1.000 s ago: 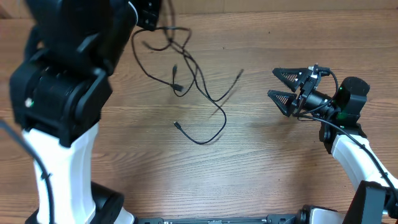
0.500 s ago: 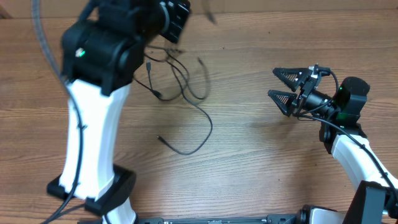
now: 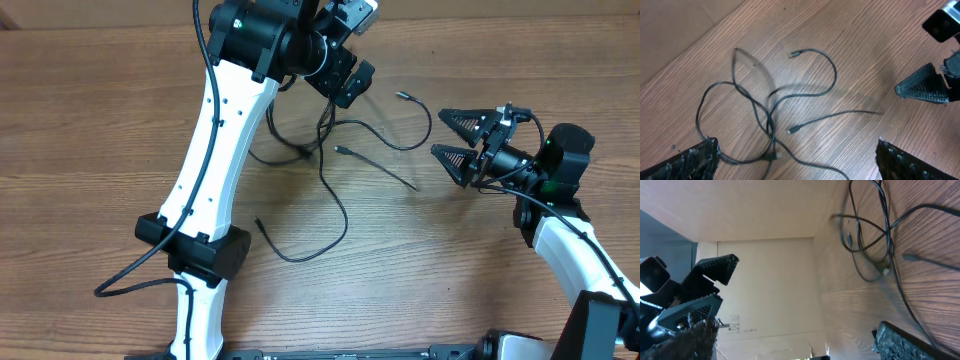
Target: Untangle cables
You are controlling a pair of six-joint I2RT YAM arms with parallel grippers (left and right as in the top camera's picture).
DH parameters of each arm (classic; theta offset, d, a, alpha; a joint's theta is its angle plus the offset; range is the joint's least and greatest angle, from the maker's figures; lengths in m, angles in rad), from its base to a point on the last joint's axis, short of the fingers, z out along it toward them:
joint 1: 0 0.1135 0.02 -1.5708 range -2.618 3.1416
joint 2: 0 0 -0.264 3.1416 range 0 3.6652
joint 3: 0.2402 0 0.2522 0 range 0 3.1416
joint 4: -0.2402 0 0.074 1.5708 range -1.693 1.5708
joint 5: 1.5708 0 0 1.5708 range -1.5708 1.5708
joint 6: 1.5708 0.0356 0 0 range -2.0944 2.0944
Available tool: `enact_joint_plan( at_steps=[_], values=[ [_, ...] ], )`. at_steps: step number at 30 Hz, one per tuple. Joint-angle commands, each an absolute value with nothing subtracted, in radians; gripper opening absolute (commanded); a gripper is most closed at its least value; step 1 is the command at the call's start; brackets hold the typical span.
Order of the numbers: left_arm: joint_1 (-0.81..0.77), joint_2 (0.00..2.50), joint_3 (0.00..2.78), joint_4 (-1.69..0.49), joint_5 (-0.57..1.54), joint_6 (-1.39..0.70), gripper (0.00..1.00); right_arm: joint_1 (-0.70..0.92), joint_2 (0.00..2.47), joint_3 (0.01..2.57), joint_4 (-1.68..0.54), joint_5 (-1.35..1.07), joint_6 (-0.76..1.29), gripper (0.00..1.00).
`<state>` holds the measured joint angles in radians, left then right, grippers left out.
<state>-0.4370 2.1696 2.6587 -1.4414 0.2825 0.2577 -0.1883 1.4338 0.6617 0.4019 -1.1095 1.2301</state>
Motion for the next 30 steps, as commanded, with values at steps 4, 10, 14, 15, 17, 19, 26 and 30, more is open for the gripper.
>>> enact_joint_plan(
  at_steps=[4,10,14,15,17,19,26,30],
  values=[
    [-0.441,2.159,2.671,-1.460,0.223,0.203,0.99,-0.184,1.436,0.669,0.406,-1.101,1.221,1.00],
    [-0.441,2.166,2.670,-1.549,0.050,0.115,0.99,-0.184,1.436,0.669,0.406,-1.100,1.208,1.00],
    [-0.439,2.183,2.634,-1.574,0.017,0.131,1.00,-0.184,1.436,0.669,0.406,-1.092,1.202,1.00],
    [-0.439,2.188,2.621,-1.570,0.017,0.146,1.00,-0.184,1.437,0.669,0.405,-1.089,1.202,1.00],
    [-0.439,2.200,2.598,-1.566,0.019,0.181,0.99,-0.184,1.437,0.669,0.405,-1.089,1.202,1.00],
    [-0.439,2.218,2.568,-1.559,0.019,0.189,1.00,-0.184,1.437,0.669,0.405,-1.089,1.202,1.00],
    [-0.439,2.309,2.467,-1.497,0.051,0.191,1.00,-0.184,1.437,0.669,0.406,-1.080,1.201,1.00],
    [-0.441,2.379,2.452,-1.464,0.149,0.240,1.00,-0.184,1.437,0.669,0.406,-1.071,1.199,1.00]
  ],
)
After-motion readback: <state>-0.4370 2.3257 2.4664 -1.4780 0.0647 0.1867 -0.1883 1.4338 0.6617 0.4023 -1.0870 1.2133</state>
